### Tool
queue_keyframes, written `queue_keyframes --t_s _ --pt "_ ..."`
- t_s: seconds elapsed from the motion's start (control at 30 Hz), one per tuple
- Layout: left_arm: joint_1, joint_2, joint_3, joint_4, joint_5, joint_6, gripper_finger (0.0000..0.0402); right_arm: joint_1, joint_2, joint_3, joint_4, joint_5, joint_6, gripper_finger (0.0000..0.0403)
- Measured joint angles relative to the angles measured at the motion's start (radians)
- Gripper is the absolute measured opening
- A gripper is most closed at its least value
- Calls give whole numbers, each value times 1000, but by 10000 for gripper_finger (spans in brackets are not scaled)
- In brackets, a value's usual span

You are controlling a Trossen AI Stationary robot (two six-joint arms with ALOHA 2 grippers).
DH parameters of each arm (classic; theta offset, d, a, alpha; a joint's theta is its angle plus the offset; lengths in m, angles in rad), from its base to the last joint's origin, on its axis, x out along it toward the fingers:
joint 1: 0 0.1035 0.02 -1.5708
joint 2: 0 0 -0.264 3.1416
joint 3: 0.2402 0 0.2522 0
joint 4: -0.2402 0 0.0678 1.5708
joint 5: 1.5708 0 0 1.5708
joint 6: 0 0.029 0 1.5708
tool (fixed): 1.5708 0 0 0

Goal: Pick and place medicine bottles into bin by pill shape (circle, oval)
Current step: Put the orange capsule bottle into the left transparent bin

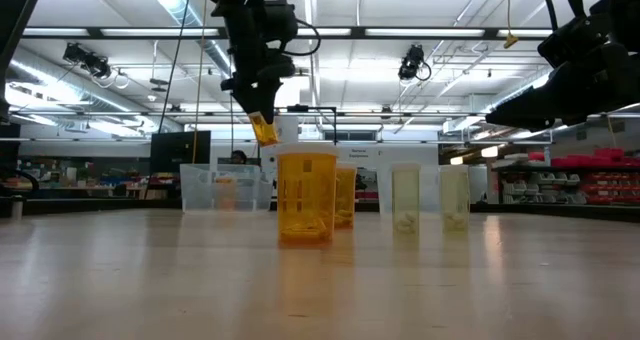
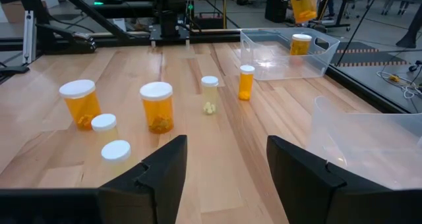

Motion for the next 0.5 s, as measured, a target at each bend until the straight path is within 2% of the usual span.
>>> queue_keyframes --t_s 0.23,0.5 --pt "34 12 0 11 -25 -31 219 0 0 0 0 0 0 216" --pt "44 91 -1 -103 -24 -50 217 0 0 0 0 0 0 216"
